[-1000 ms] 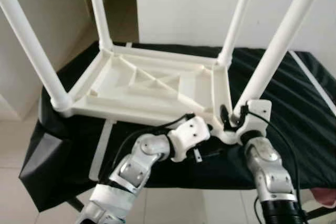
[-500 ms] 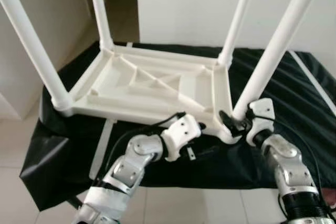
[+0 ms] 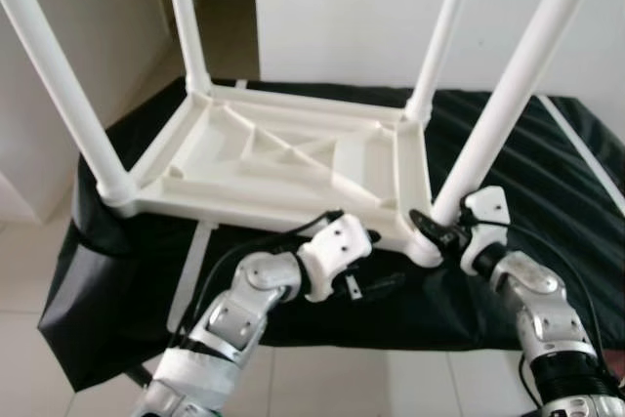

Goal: Building children table

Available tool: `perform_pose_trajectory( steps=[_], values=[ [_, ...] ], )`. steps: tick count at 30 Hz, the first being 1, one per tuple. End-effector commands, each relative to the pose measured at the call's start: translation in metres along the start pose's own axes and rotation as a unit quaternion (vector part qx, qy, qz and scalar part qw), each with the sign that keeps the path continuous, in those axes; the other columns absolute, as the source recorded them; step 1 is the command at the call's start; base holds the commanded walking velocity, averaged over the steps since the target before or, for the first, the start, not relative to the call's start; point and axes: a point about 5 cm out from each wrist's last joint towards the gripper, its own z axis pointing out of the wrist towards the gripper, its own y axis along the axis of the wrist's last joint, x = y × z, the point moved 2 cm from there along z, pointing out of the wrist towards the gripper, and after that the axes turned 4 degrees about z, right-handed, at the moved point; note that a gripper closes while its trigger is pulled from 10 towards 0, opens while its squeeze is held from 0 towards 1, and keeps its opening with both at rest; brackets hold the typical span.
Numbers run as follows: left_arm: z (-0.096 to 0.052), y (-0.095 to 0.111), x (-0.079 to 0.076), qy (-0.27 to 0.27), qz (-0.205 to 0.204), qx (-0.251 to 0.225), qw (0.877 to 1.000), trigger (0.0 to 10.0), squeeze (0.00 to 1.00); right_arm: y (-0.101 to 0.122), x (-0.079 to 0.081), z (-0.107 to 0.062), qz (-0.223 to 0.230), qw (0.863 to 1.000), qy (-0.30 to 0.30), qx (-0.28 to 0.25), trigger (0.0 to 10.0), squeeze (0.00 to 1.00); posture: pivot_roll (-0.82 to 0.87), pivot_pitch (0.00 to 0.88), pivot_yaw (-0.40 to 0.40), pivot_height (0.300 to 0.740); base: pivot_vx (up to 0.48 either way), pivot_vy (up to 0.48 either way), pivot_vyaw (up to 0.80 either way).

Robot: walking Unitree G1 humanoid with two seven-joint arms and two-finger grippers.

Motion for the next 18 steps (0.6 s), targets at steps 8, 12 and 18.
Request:
perform_pose_trajectory(
  steps=[8, 12, 18],
  values=[
    [0.003, 0.001, -0.004, -0.011, 0.001, 0.0, 1.0, 10.0, 0.0, -0.01, 0.002, -0.006, 0.05, 0.998, -0.046, 0.014, 10.0, 0.0, 0.03, 0.0, -0.042, 0.74, 0.0, 0.0, 0.0],
    [0.004, 0.001, -0.006, -0.015, 0.0, -0.001, 1.0, 10.0, 0.0, -0.007, 0.009, -0.003, 0.072, 0.994, -0.077, -0.001, 10.0, 0.0, 0.03, 0.0, -0.042, 0.74, 0.0, 0.0, 0.0],
    [0.005, 0.001, -0.007, -0.016, 0.0, -0.001, 1.0, 10.0, 0.0, -0.002, 0.02, 0.001, 0.097, 0.989, -0.106, -0.024, 10.0, 0.0, 0.03, 0.0, -0.045, 0.74, 0.0, 0.0, 0.0]
  ],
)
